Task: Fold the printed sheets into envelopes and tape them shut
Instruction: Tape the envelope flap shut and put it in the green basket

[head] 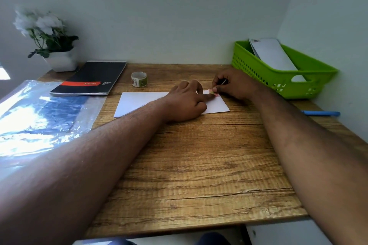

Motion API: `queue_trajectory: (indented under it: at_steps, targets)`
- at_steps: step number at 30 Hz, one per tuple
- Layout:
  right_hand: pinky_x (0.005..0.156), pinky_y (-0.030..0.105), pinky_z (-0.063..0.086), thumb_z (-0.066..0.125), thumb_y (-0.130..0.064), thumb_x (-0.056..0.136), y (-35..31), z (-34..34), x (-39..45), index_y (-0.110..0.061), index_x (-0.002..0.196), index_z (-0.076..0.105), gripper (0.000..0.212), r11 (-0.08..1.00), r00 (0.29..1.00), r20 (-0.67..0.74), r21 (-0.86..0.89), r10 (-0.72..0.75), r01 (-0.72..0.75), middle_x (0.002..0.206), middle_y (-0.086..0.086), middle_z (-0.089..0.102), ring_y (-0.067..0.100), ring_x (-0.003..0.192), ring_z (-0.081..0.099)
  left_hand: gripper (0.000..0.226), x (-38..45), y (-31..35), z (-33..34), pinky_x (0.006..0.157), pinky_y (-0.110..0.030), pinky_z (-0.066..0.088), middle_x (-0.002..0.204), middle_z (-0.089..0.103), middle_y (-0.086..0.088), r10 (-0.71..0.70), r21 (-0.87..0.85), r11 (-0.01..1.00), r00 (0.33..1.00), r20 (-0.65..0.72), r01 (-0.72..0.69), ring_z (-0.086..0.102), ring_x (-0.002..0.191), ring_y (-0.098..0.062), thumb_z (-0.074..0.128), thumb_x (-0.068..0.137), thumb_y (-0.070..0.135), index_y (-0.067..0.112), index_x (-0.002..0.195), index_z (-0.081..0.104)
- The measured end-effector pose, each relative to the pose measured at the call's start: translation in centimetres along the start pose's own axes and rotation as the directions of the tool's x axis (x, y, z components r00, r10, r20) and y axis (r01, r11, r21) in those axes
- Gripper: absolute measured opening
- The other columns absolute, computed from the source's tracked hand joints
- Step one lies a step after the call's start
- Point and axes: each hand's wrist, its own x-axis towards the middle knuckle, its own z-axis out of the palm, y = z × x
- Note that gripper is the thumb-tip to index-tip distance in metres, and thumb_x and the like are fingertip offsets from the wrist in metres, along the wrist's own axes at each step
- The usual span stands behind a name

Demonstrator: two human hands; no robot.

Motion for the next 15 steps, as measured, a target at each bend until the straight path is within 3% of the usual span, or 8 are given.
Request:
queue_trajectory:
  at_steps: [8,12,15]
  targets:
    - [0.063,0.014,0.036,0.07,-0.018,0.084,-0.17,0.03,-0.05,-0.021,0.084,0.069,0.003,1.0,1.0,0.002,-0.013,0.021,-0.021,0.089,-0.009,0.063,-0.002,0.08,0.053,0.049,-0.04,-0.06,-0.1,0.112,-0.045,0.019,0.142,0.03,-0.002,-0.008,-0.011,1.0,1.0,0.007,0.008,0.024,0.133,-0.025,0.028,0.1,0.036,0.047,0.148,0.023]
    - [0.075,0.021,0.041,0.071,-0.016,0.084,-0.48,-0.01,-0.01,-0.02,0.084,0.069,0.004,0.999,0.999,0.001,-0.015,0.044,-0.044,0.094,-0.005,0.065,0.008,0.09,0.057,0.05,-0.1,-0.04,-0.02,0.113,-0.045,0.017,0.143,0.029,-0.001,-0.014,-0.013,1.0,1.0,0.016,0.014,0.022,0.135,-0.025,0.026,0.101,0.036,0.048,0.148,0.022]
    - [0.067,0.018,0.041,0.073,-0.015,0.081,-0.77,0.06,0.14,-0.018,0.084,0.071,0.004,0.997,0.997,-0.006,-0.008,0.082,-0.082,0.095,-0.003,0.066,0.01,0.09,0.058,0.049,-0.06,-0.14,-0.02,0.113,-0.046,0.017,0.143,0.029,0.0,-0.013,-0.024,1.0,1.0,0.018,0.014,0.022,0.134,-0.025,0.026,0.101,0.036,0.048,0.148,0.023]
